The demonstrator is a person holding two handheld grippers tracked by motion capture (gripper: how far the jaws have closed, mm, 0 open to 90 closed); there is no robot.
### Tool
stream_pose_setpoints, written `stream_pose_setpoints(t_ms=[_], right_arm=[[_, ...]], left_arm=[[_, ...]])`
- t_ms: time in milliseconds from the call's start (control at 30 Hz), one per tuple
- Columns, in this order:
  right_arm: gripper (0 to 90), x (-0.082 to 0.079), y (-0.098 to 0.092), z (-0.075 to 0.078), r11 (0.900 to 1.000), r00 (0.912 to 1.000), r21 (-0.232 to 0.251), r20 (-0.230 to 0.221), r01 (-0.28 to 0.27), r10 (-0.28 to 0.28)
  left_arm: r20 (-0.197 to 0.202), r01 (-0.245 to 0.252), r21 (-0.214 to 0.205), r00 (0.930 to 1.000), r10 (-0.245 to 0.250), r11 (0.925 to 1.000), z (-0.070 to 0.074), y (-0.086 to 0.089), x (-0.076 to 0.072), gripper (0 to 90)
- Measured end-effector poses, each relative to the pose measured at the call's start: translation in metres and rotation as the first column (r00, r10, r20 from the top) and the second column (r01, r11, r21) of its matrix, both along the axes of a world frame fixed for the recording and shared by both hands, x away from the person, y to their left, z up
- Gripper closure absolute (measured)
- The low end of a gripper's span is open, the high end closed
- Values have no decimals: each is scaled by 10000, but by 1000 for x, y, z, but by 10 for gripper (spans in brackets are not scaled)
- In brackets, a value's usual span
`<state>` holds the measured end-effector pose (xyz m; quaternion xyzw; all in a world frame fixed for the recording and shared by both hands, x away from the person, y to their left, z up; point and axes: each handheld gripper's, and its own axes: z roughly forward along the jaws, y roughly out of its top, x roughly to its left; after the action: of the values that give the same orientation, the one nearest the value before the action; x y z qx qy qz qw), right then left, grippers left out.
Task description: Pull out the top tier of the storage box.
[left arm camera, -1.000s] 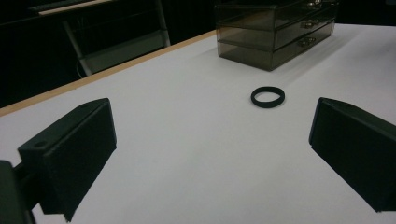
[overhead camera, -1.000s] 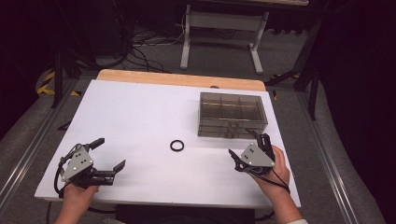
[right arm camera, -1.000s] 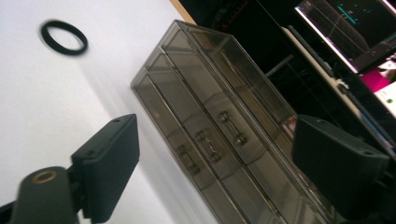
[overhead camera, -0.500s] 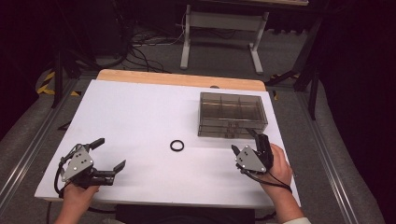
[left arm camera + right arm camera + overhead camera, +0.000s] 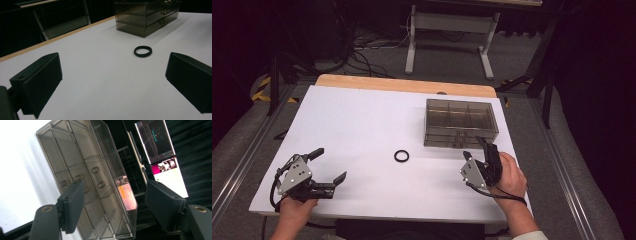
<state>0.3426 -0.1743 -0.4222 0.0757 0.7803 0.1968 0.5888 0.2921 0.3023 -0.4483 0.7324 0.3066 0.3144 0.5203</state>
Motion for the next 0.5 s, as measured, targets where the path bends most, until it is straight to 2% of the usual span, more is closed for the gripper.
stream_pose_setpoints(t_ms=[100, 133, 200, 500], right_arm=[[335, 0, 1, -1, 9992, 9996, -369, 267, 142, -132], [336, 1, 2, -3, 9993, 9986, -312, 477, 223, -208], [344, 1, 2, -3, 9978, 9989, -631, 428, 210, -183], [370, 3, 5, -8, 9913, 9945, -1239, 999, 448, -324]], left_arm=[[2, 2, 13, 10000, -2, 10000, 0, 0, 0, 16], [0, 5, 12, 10000, -5, 10000, 0, 0, 0, 16], [-6, 6, 7, 10000, -6, 10000, 0, 0, 0, 16], [12, -5, 7, 10000, 5, 10000, 0, 0, 0, 16]])
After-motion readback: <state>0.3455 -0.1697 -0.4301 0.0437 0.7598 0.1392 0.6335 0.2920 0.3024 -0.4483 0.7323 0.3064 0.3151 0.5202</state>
